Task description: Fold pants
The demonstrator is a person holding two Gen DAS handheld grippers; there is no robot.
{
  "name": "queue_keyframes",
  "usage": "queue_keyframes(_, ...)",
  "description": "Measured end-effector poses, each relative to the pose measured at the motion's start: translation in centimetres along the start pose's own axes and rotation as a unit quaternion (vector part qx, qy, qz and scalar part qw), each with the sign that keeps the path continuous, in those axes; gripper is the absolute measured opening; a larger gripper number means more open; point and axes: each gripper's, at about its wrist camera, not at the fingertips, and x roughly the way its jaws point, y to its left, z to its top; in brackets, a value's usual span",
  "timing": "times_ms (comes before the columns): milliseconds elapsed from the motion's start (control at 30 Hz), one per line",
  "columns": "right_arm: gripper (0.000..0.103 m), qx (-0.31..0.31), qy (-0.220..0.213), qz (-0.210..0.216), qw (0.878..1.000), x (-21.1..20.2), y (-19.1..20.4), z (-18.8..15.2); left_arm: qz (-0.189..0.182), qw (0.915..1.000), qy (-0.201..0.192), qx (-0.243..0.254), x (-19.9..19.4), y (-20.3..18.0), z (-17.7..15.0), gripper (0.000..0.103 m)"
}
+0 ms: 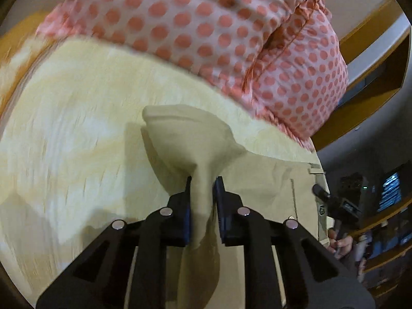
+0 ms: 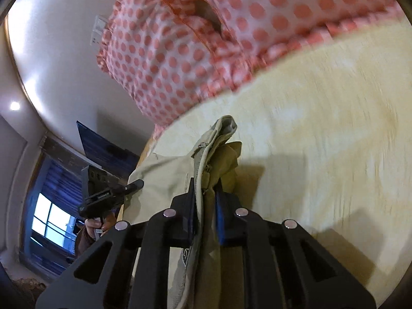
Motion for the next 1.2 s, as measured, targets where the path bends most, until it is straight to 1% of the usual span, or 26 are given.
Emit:
queue_keyframes(67, 0.013, -0.011, -0.026, -0.016, 0.999, 0.5, -0.4, 2.7, 0.006, 0.9998, -0.020, 0.003, 1.0, -0.6, 2.2, 0.015)
queue_keyframes(167, 0.014, -0.016, -0.050, -0.060, 0.997, 1.9, -2.2, 5.6, 0.056, 0.9971, -0.045, 0.025, 3.9, -1.5, 5.4, 0.016)
queue_keyframes(233, 0.017, -0.022, -0.019, -0.129, 0.991, 3.7, -3.6, 6.0, 0.135, 0.9894, -0.038, 0.038, 6.2, -1.6, 6.4, 0.016)
queue_keyframes(267, 0.025, -0.018, 0.010, -0.176, 0.984, 4.6, -4.2, 5.9, 0.156, 0.9866, -0.030, 0.040, 6.7, -1.4, 6.4, 0.017)
queue_keyframes(300, 0.029, -0.016, 0.018, -0.188, 0.982, 4.5, -4.5, 5.6, 0.153, 0.9870, -0.032, 0.040, 6.2, -1.3, 6.2, 0.019)
queue_keyframes(333, 0.031, -0.023, 0.004, -0.195, 0.981, 3.5, -4.1, 5.2, 0.152, 0.9864, -0.043, 0.044, 5.3, -1.4, 5.8, 0.022)
queue_keyframes(367, 0.036, -0.036, -0.013, -0.200, 0.979, 2.4, -3.4, 4.9, 0.148, 0.9851, -0.065, 0.058, 3.6, -1.8, 5.0, 0.032)
queue_keyframes(400, 0.040, -0.048, -0.024, -0.192, 0.980, 1.6, -2.7, 4.7, 0.140, 0.9849, -0.077, 0.068, 2.5, -2.2, 4.4, 0.038)
queue_keyframes(433, 0.046, -0.057, -0.032, -0.173, 0.983, 0.9, -1.9, 4.4, 0.124, 0.9855, -0.087, 0.076, 1.3, -2.8, 3.6, 0.048)
queue_keyframes(467, 0.070, -0.058, -0.036, -0.138, 0.988, 0.3, -1.0, 3.9, 0.092, 0.9885, -0.089, 0.081, 0.0, -3.4, 2.6, 0.056)
queue_keyframes(500, 0.086, -0.054, -0.034, -0.113, 0.992, 0.2, -0.6, 3.4, 0.065, 0.9912, -0.082, 0.081, -0.3, -3.7, 2.0, 0.059)
queue_keyframes(533, 0.086, -0.045, -0.019, -0.079, 0.996, 0.5, -0.2, 2.8, 0.034, 0.9939, -0.069, 0.080, -0.4, -4.0, 1.4, 0.064)
queue_keyframes(567, 0.086, -0.034, -0.004, -0.063, 0.997, 1.0, -0.2, 2.5, 0.010, 0.9956, -0.053, 0.077, -0.2, -4.2, 0.8, 0.068)
queue_keyframes(600, 0.086, -0.015, 0.014, -0.057, 0.998, 1.7, -0.5, 2.2, -0.007, 0.9974, -0.027, 0.067, 0.7, -4.2, 0.3, 0.068)
queue_keyframes(633, 0.086, 0.018, 0.035, -0.068, 0.997, 2.7, -1.6, 1.8, -0.011, 0.9984, -0.004, 0.056, 1.8, -4.0, 0.1, 0.068)
queue_keyframes(667, 0.085, 0.040, 0.043, -0.077, 0.995, 3.2, -2.5, 1.7, -0.002, 0.9989, 0.015, 0.046, 3.0, -3.6, 0.0, 0.067)
queue_keyframes(700, 0.082, 0.063, 0.030, -0.066, 0.995, 3.0, -3.2, 1.6, 0.023, 0.9986, 0.035, 0.031, 4.6, -2.8, -0.1, 0.063)
queue_keyframes(733, 0.080, 0.092, 0.023, -0.065, 0.993, 2.5, -3.7, 1.6, 0.029, 0.9987, 0.031, 0.028, 5.1, -2.3, -0.2, 0.059)
queue_keyframes(767, 0.074, 0.102, 0.022, -0.079, 0.991, 2.2, -3.6, 1.5, 0.045, 0.9983, 0.009, 0.037, 4.8, -2.4, -0.2, 0.056)
queue_keyframes(800, 0.075, 0.100, 0.014, -0.113, 0.988, 1.4, -2.7, 1.2, 0.076, 0.9963, 0.011, 0.039, 4.5, -2.5, -0.2, 0.055)
queue_keyframes(833, 0.079, 0.082, 0.007, -0.147, 0.986, 0.7, -1.4, 0.6, 0.082, 0.9960, 0.008, 0.033, 3.9, -2.5, -0.5, 0.058)
queue_keyframes(867, 0.094, 0.063, 0.002, -0.170, 0.983, 0.3, -0.4, 0.1, 0.079, 0.9964, -0.004, 0.030, 2.7, -2.8, -1.2, 0.065)
queue_keyframes(900, 0.102, 0.037, -0.006, -0.187, 0.982, -0.2, 0.9, -0.9, 0.077, 0.9962, -0.017, 0.036, 1.5, -3.2, -2.0, 0.069)
queue_keyframes(967, 0.102, -0.021, -0.025, -0.214, 0.976, -1.2, 3.5, -4.0, 0.103, 0.9911, -0.055, 0.064, -1.4, -4.5, -4.9, 0.090)
queue_keyframes(1067, 0.102, -0.086, -0.026, -0.267, 0.960, -0.8, 6.1, -9.3, 0.141, 0.9810, -0.083, 0.104, -4.1, -6.1, -10.1, 0.097)
queue_keyframes(1200, 0.102, -0.129, -0.026, -0.295, 0.946, 0.7, 7.2, -14.4, 0.173, 0.9741, -0.071, 0.126, -3.7, -6.9, -15.5, 0.097)
